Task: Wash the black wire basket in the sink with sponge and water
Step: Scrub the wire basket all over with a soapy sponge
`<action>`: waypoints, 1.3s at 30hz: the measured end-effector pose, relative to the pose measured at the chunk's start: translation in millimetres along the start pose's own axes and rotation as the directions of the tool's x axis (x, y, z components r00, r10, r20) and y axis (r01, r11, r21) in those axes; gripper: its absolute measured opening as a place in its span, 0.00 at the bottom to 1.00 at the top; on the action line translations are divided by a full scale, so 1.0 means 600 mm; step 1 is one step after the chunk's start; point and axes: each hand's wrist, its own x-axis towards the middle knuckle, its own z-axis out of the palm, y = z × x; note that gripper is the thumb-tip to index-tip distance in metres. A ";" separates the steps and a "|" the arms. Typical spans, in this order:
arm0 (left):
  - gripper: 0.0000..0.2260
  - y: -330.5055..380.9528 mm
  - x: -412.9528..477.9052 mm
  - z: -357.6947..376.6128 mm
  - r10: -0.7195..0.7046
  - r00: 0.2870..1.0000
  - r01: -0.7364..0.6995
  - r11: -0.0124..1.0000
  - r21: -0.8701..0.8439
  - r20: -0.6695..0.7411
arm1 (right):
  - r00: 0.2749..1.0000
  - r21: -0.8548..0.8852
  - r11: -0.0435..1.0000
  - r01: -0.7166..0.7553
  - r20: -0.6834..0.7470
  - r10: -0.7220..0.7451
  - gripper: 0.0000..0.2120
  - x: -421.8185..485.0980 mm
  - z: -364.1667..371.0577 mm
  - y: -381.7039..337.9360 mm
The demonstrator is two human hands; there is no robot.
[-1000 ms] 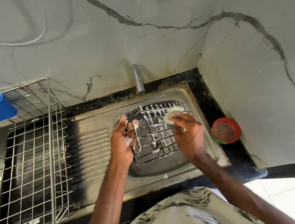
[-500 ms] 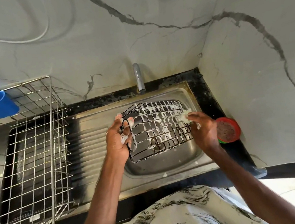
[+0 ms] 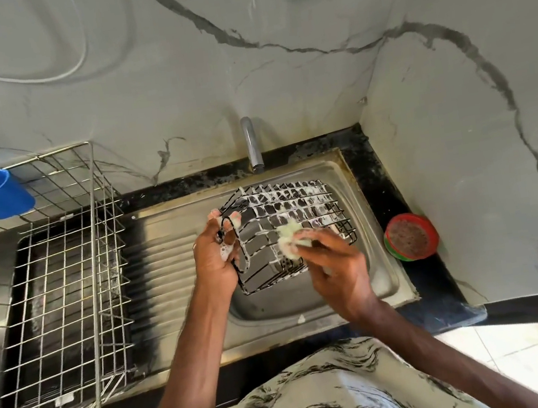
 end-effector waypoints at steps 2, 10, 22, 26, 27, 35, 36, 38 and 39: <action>0.10 0.005 -0.001 -0.004 0.010 1.000 -0.009 1.000 0.016 -0.008 | 0.998 -0.069 0.996 -0.063 0.010 0.064 0.14 -0.012 -0.014 0.042; 0.17 0.001 -0.001 0.010 -0.011 0.994 0.013 1.000 0.021 -0.105 | 0.997 -0.084 0.994 -0.067 -0.048 0.063 0.16 -0.010 -0.011 0.039; 0.09 0.008 0.006 0.004 -0.029 0.995 0.014 0.988 -0.157 -0.094 | 0.966 -0.137 0.957 -0.257 -0.049 0.253 0.15 -0.036 -0.008 0.163; 0.10 0.010 0.002 0.000 -0.022 0.997 0.011 0.987 -0.163 -0.068 | 0.904 -0.120 0.897 -0.425 -0.106 0.415 0.15 -0.033 -0.001 0.202; 0.10 0.010 0.002 0.000 -0.021 0.998 0.010 0.987 -0.163 -0.067 | 0.896 -0.119 0.889 -0.442 -0.103 0.431 0.15 -0.029 0.001 0.204; 0.09 0.018 0.000 0.009 -0.021 0.991 0.000 0.988 -0.157 -0.131 | 0.985 -0.077 0.982 -0.172 -0.001 0.173 0.15 0.023 0.014 0.067; 0.09 0.016 -0.001 0.011 -0.020 0.988 -0.002 0.990 -0.140 -0.150 | 0.990 -0.044 0.989 -0.139 0.007 0.140 0.15 0.028 0.019 0.037; 0.10 0.014 -0.001 0.012 -0.022 0.981 0.001 0.994 -0.113 -0.193 | 0.998 0.024 0.997 -0.070 -0.004 0.070 0.16 0.033 0.025 -0.010; 0.10 0.011 -0.002 0.011 -0.024 0.977 0.000 0.994 -0.109 -0.213 | 0.999 0.065 0.997 -0.043 -0.020 0.044 0.16 0.036 0.026 -0.023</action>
